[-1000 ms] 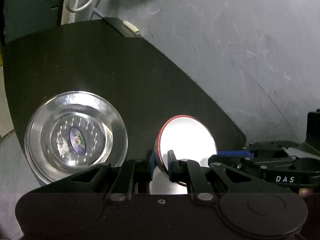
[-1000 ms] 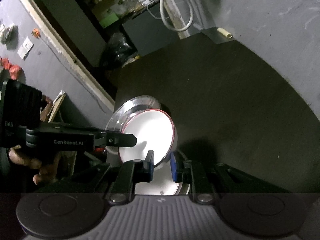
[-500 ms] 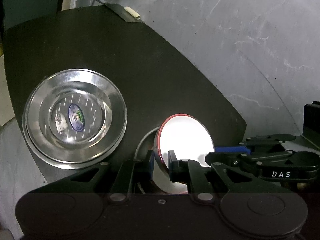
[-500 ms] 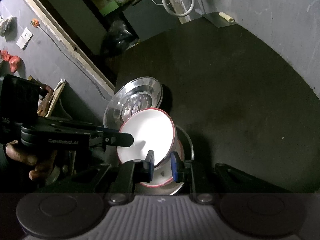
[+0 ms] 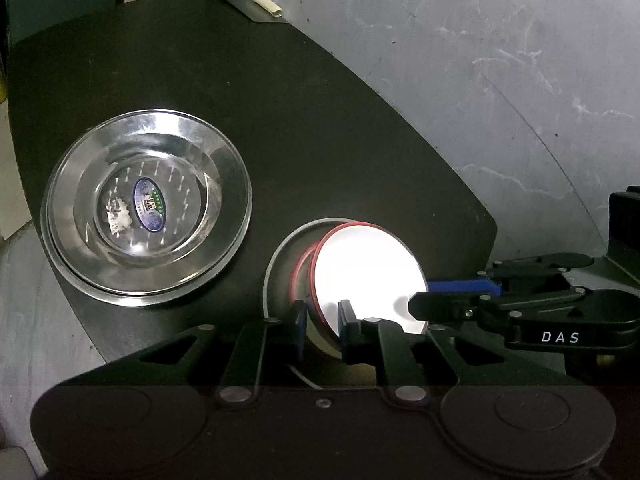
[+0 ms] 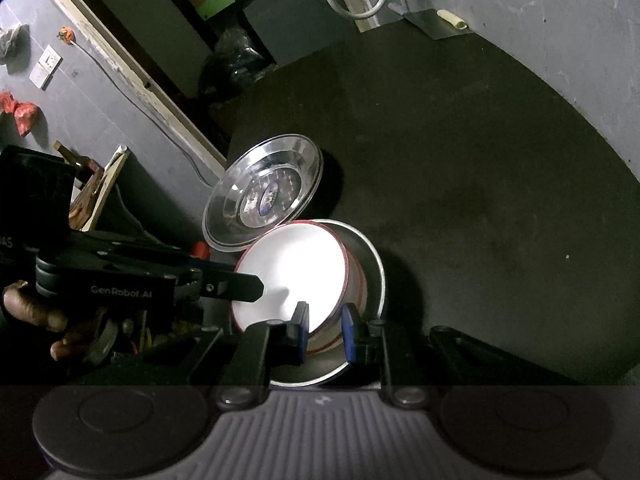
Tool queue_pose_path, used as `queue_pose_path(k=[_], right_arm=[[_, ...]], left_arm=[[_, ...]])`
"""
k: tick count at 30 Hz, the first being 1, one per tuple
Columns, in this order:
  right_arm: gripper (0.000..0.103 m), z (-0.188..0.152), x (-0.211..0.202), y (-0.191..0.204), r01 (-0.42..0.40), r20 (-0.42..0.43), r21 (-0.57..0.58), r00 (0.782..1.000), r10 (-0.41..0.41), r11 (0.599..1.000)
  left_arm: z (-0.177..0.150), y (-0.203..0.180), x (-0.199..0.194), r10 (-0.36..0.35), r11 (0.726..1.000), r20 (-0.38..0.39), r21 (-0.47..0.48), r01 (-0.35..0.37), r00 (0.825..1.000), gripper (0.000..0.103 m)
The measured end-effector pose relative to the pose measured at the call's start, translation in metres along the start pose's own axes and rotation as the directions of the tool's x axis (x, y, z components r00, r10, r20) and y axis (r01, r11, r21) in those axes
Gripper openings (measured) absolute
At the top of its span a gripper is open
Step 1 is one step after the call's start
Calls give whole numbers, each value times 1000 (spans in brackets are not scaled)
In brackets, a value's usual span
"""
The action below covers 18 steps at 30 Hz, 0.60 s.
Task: Organize plates and bowls
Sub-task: 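Lower the second white bowl onto the first and open both grippers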
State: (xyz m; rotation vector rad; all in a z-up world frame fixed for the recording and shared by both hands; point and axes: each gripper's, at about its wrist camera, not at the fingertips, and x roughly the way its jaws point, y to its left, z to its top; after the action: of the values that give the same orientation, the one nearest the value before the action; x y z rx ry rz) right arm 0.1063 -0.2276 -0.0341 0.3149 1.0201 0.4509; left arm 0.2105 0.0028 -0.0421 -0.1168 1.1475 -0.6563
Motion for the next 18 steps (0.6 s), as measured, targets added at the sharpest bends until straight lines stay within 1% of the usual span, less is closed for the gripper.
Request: queue_pose_path(k=[6,18], right_arm=[[22,1,3,1,3,-16,-8,1000,-3,1000],[24,4,8,-1,-1,-30,-23,1000,0,1000]], left_arm=[[0,-2,4,10,1000,-20,1,-10,1000,18],[-1,-2,2,14,1000,-32,-17,-15,999,20]])
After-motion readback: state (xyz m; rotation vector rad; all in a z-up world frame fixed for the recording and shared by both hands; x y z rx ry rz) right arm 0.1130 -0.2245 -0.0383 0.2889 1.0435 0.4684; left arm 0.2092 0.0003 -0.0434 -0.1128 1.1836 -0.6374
